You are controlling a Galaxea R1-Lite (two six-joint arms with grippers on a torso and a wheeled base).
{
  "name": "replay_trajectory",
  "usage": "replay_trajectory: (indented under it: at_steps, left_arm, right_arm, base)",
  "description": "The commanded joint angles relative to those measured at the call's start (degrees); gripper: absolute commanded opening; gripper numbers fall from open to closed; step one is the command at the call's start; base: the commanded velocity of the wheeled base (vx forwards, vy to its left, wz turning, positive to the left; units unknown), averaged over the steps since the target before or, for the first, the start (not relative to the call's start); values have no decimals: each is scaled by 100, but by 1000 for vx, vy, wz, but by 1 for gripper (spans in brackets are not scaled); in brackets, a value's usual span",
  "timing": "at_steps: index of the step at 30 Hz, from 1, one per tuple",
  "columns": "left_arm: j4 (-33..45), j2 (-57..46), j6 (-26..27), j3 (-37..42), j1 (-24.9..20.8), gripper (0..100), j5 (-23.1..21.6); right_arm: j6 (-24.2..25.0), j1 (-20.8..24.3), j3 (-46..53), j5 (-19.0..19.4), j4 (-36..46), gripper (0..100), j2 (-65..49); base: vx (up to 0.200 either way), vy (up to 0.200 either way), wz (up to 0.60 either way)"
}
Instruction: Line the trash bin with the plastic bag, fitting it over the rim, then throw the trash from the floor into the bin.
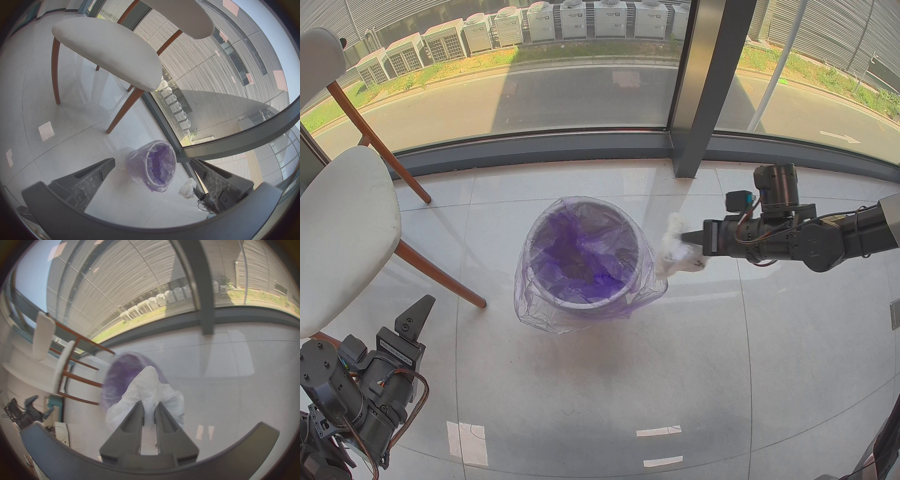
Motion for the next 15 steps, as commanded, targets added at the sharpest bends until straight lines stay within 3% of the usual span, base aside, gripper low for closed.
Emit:
replay_trajectory:
  at_steps: [1, 3, 5, 15]
  left_arm:
    - [-4, 0, 22, 101, 3, 100, 16]
    - [-4, -9, 13, 101, 3, 100, 16]
    - [5, -35, 4, 101, 12, 100, 34]
    - [-4, 9, 4, 101, 3, 100, 16]
  right_arm:
    - [318, 1278, -376, 23, -832, 0, 35]
    - [318, 1489, -772, -179, -2019, 0, 448]
    - [291, 1524, -1299, -434, -2669, 0, 905]
    - [274, 1586, -1325, -452, -2959, 0, 1283]
  base:
    - [0, 0, 0]
    - [0, 0, 0]
    - [0, 0, 0]
    - [0, 0, 0]
